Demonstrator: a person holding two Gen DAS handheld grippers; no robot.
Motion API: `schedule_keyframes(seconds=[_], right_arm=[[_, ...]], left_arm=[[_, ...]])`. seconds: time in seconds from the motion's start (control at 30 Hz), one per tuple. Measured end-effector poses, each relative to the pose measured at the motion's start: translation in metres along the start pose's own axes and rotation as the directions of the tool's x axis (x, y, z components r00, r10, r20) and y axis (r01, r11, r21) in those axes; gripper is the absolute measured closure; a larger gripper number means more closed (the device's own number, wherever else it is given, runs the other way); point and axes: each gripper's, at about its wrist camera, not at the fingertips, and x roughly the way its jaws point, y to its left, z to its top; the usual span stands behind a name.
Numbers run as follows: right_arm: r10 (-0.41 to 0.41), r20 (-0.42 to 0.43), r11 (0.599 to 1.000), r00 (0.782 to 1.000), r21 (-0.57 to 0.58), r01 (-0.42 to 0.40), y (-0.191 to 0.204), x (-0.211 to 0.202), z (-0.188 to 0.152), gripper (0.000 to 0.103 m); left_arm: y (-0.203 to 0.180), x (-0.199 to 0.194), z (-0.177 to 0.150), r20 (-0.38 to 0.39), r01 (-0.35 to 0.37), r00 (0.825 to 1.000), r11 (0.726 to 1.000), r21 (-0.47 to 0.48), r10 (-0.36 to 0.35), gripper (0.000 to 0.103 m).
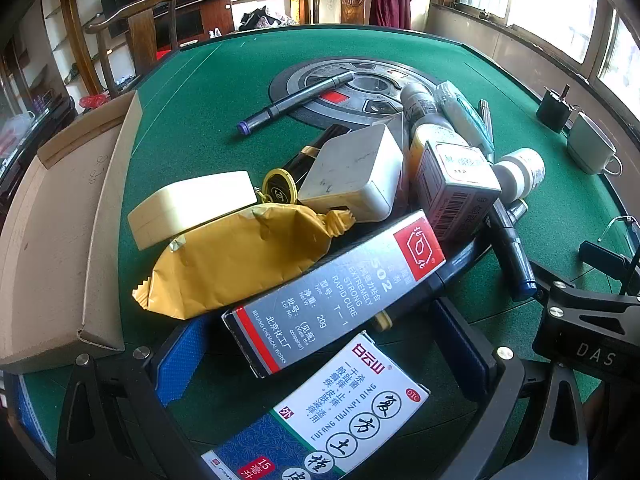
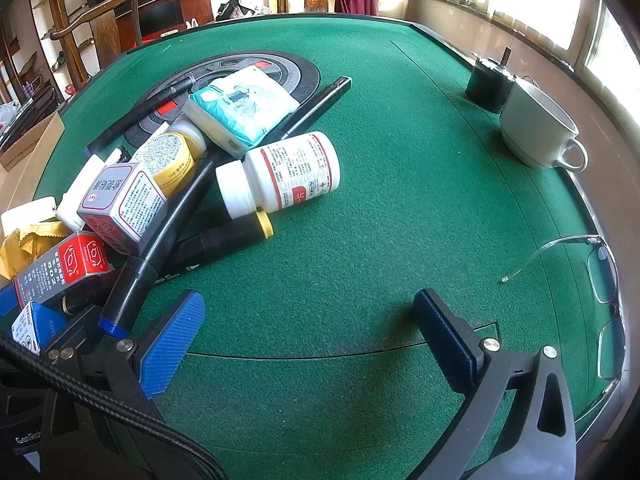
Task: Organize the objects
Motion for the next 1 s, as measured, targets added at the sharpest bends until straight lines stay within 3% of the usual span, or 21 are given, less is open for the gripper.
schedule_keyframes(seconds=[0.37,0.5,0.57,0.63,0.73,0.8,0.83,0.9,0.97,1.0], right_arm=[[0.02,-0.002,0.999,1.0,-0.032,-0.02,-0.003,0.002,0.002,0.0],[0.074,-0.004,0.994,0.997,-0.086,-0.075,-0.013,0.0,0.002,0.0],[0.096,0.061,0.995,0.994,-0.046,-0.093,-0.023,-0.01,0.0,0.001],[0.137,0.086,0.991,0.987,-0.016,-0.136,-0.033,-0.028,-0.003,0.001],[0.161,0.157,0.985,0.974,-0.084,-0.149,-0.035,-0.053,-0.011,0.001],[0.201,0.231,0.976,0.952,-0.125,-0.176,-0.037,-0.071,-0.02,0.001],[0.225,0.343,0.97,0.912,-0.166,-0.177,-0.028,-0.08,-0.029,0.001],[0.288,0.394,0.953,0.873,-0.211,-0.219,-0.028,-0.095,-0.04,0.001],[0.262,0.366,0.951,0.893,-0.252,-0.176,-0.02,-0.091,-0.038,0.001],[0.266,0.36,0.953,0.894,-0.239,-0.187,-0.021,-0.092,-0.037,0.001]], left_arm=[[0.006,-0.005,-0.003,-0.001,0.028,1.0,0.999,0.028,-0.028,0.002],[0.027,-0.039,-0.008,0.105,0.113,0.988,0.994,0.01,-0.113,0.002],[0.037,-0.057,-0.015,0.135,0.158,0.977,0.986,0.049,-0.163,0.002],[0.038,-0.071,-0.026,0.169,0.114,0.976,0.985,0.133,-0.136,0.002],[0.035,-0.082,-0.037,0.192,0.043,0.978,0.974,0.22,-0.087,0.002],[0.033,-0.081,-0.04,0.178,0.028,0.981,0.962,0.273,-0.079,0.002],[0.037,-0.08,-0.041,0.165,0.044,0.982,0.959,0.279,-0.093,0.002],[0.035,-0.079,-0.047,0.157,0.07,0.98,0.953,0.295,-0.121,0.003],[0.029,-0.078,-0.048,0.151,0.093,0.978,0.944,0.318,-0.147,0.012],[0.027,-0.076,-0.048,0.135,0.099,0.979,0.941,0.323,-0.15,0.029]])
